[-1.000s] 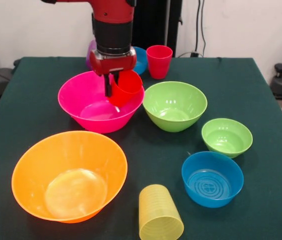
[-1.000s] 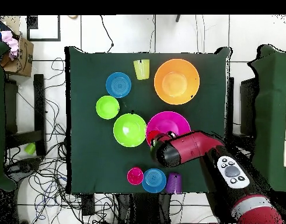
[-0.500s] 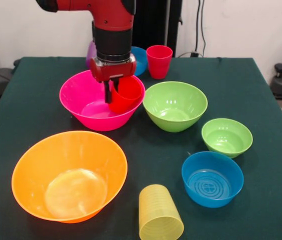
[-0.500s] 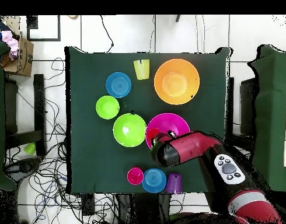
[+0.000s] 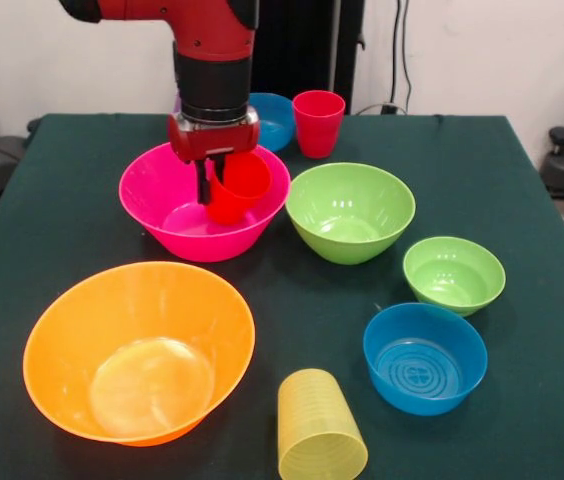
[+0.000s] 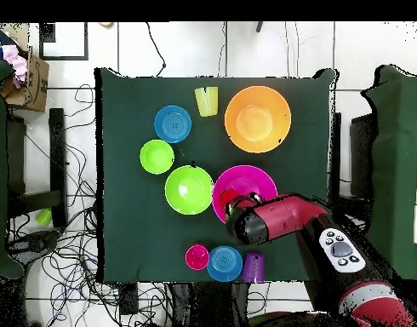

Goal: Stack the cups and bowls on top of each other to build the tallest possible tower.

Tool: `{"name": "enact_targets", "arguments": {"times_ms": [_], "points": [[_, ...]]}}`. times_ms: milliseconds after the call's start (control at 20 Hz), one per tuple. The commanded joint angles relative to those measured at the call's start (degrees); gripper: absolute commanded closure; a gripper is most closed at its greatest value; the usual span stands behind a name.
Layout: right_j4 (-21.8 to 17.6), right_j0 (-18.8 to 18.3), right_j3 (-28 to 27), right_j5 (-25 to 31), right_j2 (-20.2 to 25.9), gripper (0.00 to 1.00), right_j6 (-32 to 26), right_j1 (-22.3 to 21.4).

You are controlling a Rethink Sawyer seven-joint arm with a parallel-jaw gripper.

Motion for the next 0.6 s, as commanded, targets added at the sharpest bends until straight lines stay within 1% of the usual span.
{"name": "enact_targets", "arguments": {"times_ms": [50,300,500,600], "points": [[-3.9,-2.65,-1.84,5.09,2.74,1.0,-10.04,-1.88],[-4.19,-3.71,-1.29,6.01,3.4,1.0,-11.49,-2.88],[-5.19,-3.41,-2.1,3.69,3.16,1.0,-8.95,-0.7],[-5.99,-2.58,-3.1,1.56,2.58,1.0,-6.56,0.64]]}}
